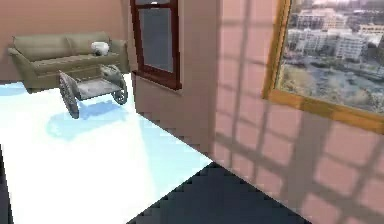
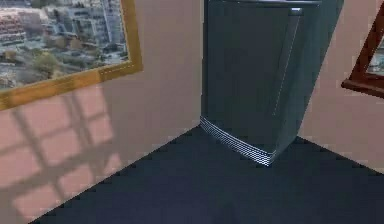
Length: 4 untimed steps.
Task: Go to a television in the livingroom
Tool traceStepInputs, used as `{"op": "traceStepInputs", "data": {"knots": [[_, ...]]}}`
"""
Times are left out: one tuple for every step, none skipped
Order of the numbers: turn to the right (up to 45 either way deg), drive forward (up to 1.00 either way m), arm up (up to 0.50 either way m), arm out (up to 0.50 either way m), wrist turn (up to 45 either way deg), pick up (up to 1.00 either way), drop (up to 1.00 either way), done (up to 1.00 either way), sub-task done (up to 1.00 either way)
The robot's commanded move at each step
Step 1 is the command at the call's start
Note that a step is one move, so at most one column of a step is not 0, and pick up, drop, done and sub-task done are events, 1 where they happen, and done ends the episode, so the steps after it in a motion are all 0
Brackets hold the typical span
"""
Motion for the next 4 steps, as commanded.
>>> {"op": "traceStepInputs", "data": {"knots": [[-39.0, 0.00, 0.00, 0.00, 0.0, 0.00, 0.00, 0.00, 0.00], [0.0, 1.00, 0.00, 0.00, 0.0, 0.00, 0.00, 0.00, 0.00], [-3.0, 0.00, 0.00, 0.00, 0.0, 0.00, 0.00, 0.00, 0.00], [0.0, 1.00, 0.00, 0.00, 0.0, 0.00, 0.00, 0.00, 0.00]]}}
